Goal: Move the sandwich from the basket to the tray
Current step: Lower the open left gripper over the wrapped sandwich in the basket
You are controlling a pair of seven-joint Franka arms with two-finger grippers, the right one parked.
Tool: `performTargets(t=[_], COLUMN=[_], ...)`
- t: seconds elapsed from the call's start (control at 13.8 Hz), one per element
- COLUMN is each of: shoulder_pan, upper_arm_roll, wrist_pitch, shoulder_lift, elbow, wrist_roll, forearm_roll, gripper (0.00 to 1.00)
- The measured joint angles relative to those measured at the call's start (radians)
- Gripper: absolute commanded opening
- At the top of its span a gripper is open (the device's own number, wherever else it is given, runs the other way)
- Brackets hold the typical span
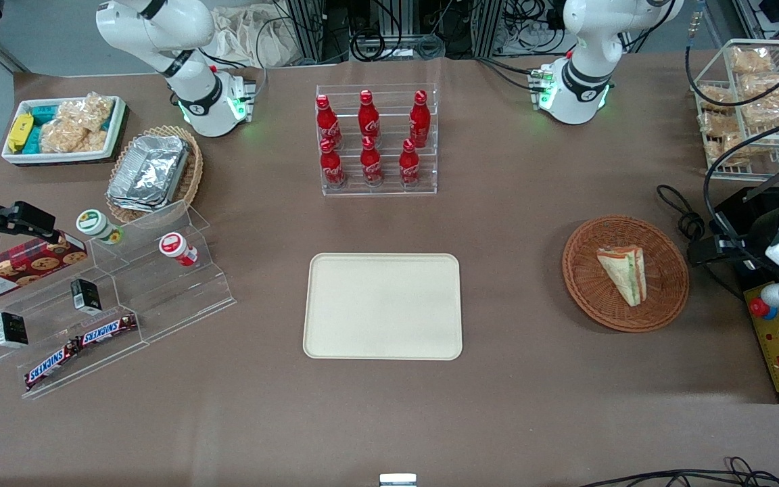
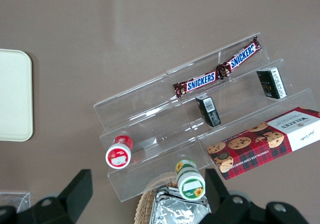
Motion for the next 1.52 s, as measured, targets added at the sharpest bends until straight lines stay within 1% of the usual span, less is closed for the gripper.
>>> performTargets(t=[0.43, 0.58, 0.72, 0.94, 1.3, 1.52], shoulder_pan=[-0.001, 0.0, 0.011, 0.041, 0.061, 0.074], upper_arm_roll=[-0.011, -0.01, -0.003, 0.02, 0.03, 0.031], wrist_pitch=[-0.017, -0.019, 0.016, 0.152, 0.435, 0.551], shoulder_lift=[0.01, 0.022, 0.031, 0.032, 0.034, 0.044], elbow=[-0.017, -0.076, -0.162, -0.322, -0.573, -0.647], wrist_roll=[0.0, 0.0, -0.003, -0.042, -0.206, -0.298], forearm_roll=[0.0, 0.002, 0.003, 0.004, 0.003, -0.001], gripper=[0.99, 0.99, 0.99, 0.98, 0.98, 0.98])
